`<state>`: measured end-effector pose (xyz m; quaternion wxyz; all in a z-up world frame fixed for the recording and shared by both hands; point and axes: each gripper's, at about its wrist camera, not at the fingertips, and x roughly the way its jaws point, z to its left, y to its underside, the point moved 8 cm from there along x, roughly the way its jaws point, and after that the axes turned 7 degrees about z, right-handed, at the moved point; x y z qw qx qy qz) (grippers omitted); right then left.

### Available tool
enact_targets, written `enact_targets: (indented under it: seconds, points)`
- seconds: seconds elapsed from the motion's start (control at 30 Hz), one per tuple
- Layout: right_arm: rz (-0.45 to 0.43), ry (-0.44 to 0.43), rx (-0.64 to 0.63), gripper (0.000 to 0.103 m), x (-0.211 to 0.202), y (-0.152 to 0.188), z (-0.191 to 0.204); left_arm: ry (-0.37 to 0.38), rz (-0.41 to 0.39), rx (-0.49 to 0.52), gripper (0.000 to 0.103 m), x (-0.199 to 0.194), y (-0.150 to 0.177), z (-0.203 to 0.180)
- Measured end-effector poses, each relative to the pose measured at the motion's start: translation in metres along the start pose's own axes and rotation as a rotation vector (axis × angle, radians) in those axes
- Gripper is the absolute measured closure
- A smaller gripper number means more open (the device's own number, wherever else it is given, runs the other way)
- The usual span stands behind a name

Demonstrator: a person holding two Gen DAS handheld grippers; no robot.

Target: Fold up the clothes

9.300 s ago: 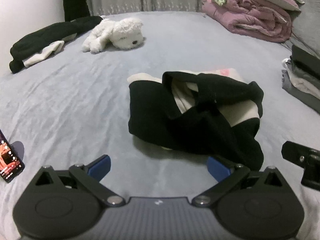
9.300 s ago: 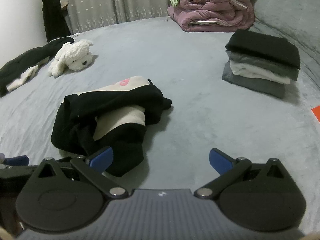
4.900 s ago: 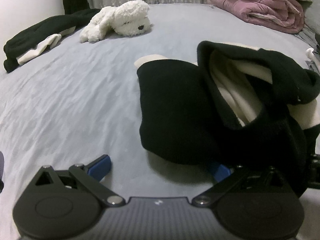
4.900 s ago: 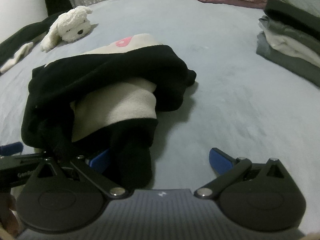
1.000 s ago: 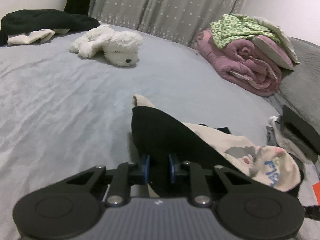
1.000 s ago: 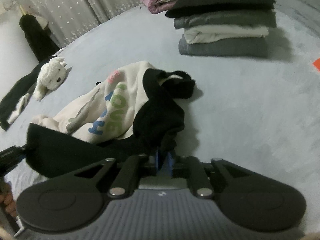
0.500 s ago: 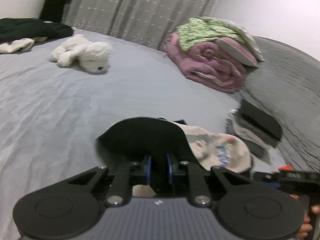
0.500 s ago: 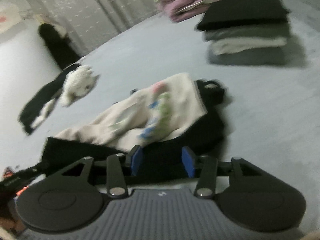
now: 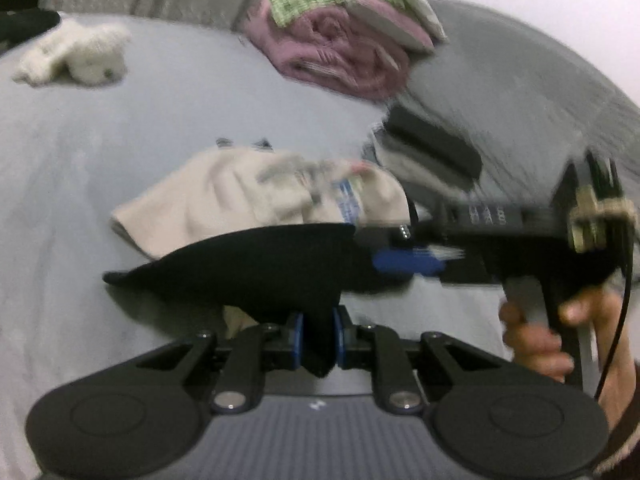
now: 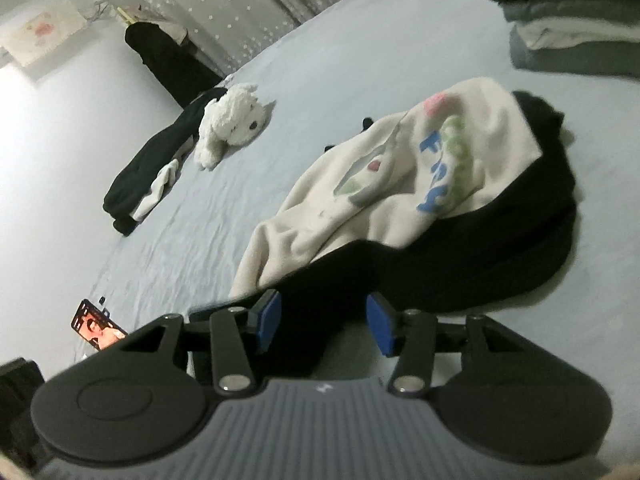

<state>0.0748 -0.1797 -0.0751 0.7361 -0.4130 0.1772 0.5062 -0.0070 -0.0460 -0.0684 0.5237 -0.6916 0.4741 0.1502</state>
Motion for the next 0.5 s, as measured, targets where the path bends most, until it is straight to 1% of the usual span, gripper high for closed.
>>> enact_targets:
  seconds: [0.13,0.33,0.37,0.4,0.43,0.5]
  points:
    - [0.034,-0.01,0.019,0.051,0.011,0.003,0.003,0.038,0.09,0.021,0.088,0.016,0.02,-0.008]
    - [0.085,0.014,0.038,0.051,0.028,0.009,0.004,0.063,0.147,0.053,0.088,0.014,0.028,-0.004]
    - [0.088,0.022,0.04,0.051,0.03,0.01,0.004,0.067,0.156,0.058,0.086,0.013,0.03,-0.003]
    - [0.09,0.031,0.041,0.051,0.031,0.01,0.003,0.071,0.165,0.063,0.08,0.013,0.031,-0.003]
    - [0.092,0.038,0.044,0.051,0.033,0.011,0.002,0.076,0.175,0.069,0.077,0.012,0.032,-0.002]
    - [0.094,0.045,0.055,0.051,0.034,0.012,-0.002,0.079,0.15,0.072,0.062,0.004,0.027,0.0]
